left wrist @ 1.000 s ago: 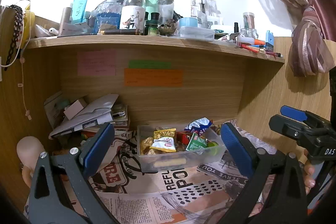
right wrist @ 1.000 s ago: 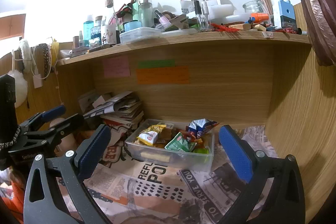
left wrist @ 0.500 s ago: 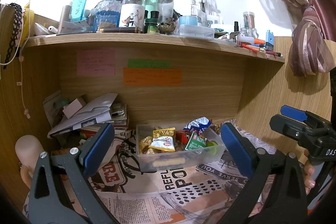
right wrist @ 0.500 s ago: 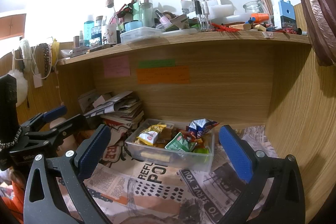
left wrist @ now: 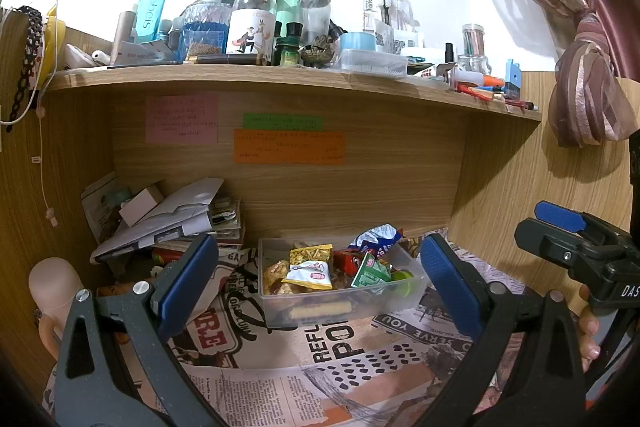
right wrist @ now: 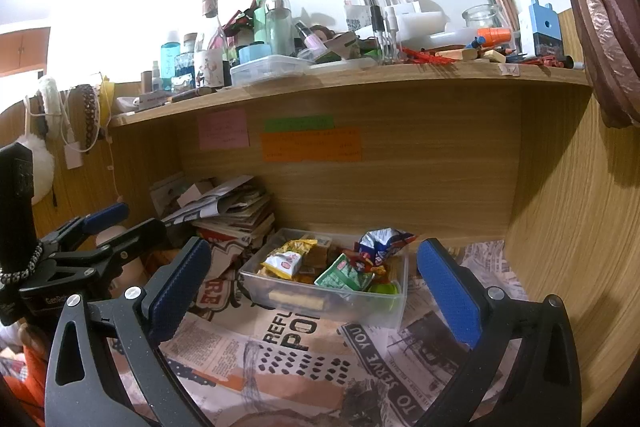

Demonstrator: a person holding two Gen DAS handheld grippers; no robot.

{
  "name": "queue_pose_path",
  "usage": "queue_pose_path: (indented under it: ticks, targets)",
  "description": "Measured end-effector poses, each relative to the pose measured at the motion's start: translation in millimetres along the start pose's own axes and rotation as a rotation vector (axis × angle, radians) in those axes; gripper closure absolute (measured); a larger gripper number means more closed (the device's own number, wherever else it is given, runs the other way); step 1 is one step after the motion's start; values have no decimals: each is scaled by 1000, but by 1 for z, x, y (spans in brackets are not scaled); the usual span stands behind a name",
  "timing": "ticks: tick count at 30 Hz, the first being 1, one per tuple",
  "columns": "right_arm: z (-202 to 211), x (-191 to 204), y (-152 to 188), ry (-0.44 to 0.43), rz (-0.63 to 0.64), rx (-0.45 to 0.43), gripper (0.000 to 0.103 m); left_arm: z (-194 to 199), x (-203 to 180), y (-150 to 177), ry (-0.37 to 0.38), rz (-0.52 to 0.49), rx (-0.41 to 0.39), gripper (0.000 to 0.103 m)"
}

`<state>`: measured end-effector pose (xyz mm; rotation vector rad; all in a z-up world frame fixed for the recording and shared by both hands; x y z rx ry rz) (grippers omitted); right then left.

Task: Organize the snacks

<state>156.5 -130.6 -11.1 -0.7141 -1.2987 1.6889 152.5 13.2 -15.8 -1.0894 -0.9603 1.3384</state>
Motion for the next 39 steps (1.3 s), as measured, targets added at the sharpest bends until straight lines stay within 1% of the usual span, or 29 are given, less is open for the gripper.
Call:
queue_pose_path:
  ticks: [15,30,39]
  targets:
    - [3,1,-3,-4,2,-8,0,8,-6,-6,-2,2,-21,0]
    - [9,-1,-5,7,1,-19,0,12,-12,-5,7,-5,-26,0]
    - [10,-3,-4,9,-3,-21,0,10,-15,-3,11,-1,-13,0]
Point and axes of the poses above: each gripper's, at about its wrist camera, not at the fingertips, and z roughly against the way its jaws point, x to its left, y to its underside, the point moved 9 cm from there along -z, roughly the way its jaws point, and after that the axes turned 1 degree about x, right-handed, at the moved point
